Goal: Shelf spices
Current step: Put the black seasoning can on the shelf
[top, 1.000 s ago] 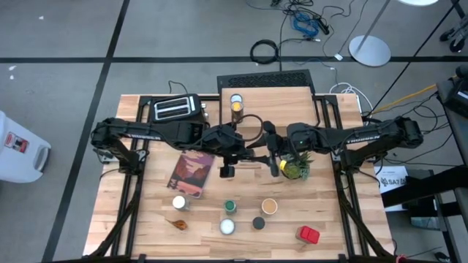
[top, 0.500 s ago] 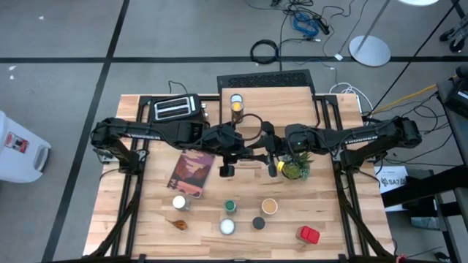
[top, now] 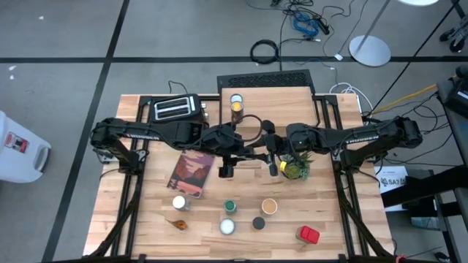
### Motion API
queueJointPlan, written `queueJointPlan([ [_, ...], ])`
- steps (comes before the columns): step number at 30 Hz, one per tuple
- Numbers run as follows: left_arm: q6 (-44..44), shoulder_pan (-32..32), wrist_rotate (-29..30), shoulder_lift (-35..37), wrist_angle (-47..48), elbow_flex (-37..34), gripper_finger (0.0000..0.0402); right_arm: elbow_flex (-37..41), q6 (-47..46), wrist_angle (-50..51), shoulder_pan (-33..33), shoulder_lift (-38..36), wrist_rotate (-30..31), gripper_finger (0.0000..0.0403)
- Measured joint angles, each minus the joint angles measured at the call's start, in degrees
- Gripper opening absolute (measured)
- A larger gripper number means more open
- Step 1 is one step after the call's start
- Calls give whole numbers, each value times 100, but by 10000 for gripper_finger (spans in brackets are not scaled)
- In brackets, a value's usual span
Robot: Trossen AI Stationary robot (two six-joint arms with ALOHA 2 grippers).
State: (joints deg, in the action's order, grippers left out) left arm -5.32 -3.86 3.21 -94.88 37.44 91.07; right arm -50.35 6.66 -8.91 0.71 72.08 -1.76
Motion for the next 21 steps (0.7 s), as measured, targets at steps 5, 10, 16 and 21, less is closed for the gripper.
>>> queueJointPlan([
  [5, -3, -2, 11, 60, -17, 4, 190, 0, 2, 56, -28, -171, 10, 113],
  [10, -73, 1, 54, 209, 45, 5, 191, 0, 4, 161, -30, -400, 150, 113],
  [16, -270, -24, 221, 600, 147, -11, 191, -5, 2, 384, -39, -764, 682, 113],
  [21, -420, -20, 543, 925, 134, -11, 192, -7, 4, 653, -24, -1141, 934, 113],
])
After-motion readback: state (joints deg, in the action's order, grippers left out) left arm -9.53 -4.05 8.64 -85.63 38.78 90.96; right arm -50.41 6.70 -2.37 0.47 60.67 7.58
